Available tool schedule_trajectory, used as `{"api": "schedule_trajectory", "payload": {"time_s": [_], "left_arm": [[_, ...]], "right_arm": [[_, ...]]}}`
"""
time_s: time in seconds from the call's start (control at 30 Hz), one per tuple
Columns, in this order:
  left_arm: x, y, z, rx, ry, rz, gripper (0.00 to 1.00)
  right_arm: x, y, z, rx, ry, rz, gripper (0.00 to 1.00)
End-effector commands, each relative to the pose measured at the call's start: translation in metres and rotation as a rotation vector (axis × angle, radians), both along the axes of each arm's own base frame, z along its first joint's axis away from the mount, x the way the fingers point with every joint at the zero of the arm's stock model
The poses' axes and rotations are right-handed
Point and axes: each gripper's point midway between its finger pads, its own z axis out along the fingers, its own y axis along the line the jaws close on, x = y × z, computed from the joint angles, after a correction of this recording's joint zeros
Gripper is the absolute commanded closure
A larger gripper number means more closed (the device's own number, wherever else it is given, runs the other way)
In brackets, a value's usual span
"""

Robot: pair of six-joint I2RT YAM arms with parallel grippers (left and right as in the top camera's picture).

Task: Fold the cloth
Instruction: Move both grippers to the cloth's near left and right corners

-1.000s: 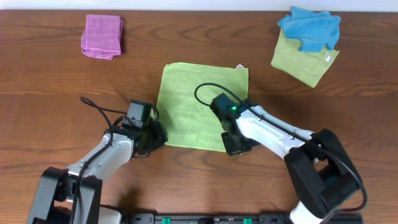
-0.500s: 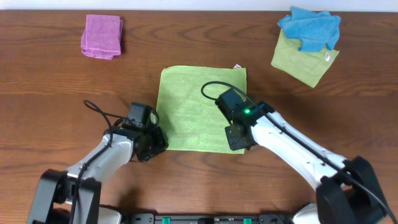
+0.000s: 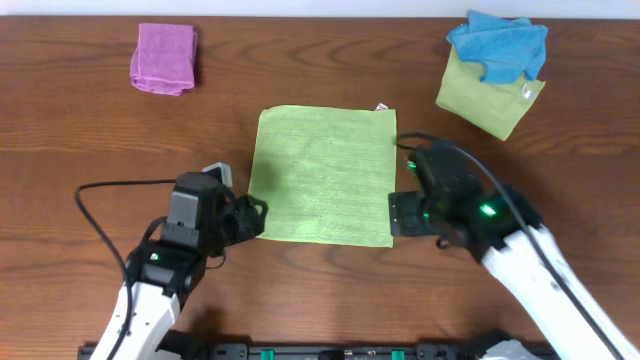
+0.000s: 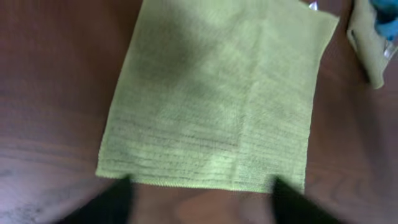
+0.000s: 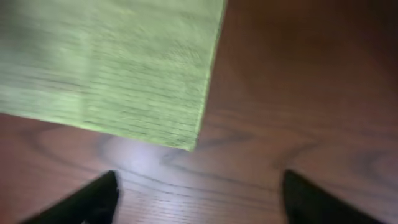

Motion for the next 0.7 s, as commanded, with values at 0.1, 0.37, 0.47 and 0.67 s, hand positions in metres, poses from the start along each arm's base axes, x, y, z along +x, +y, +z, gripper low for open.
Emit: {"api": "schedule_trajectory", "payload": {"time_s": [0.1, 0.37, 0.47, 0.67], "left_arm": [[0.007, -0.001, 0.016, 0.000, -0.063, -0.015, 0.04], [0.015, -0.022, 0.039, -0.095, -0.153, -0.099, 0.05], [0.014, -0.020, 0.036, -0.086, -0.144, -0.094, 0.05], [0.024, -0.007, 0.035, -0.035, -0.163, -0.016, 0.03]], "right_arm": [[-0.011, 0.018, 0.052, 0.200, -0.162, 0.087, 0.39], [-0.034, 0.034, 0.078, 0.344, -0.190, 0.169, 0.01], [-0.037, 0.039, 0.079, 0.372, -0.178, 0.188, 0.01], [-0.038, 0.040, 0.080, 0.416, -0.144, 0.119, 0.01]]}}
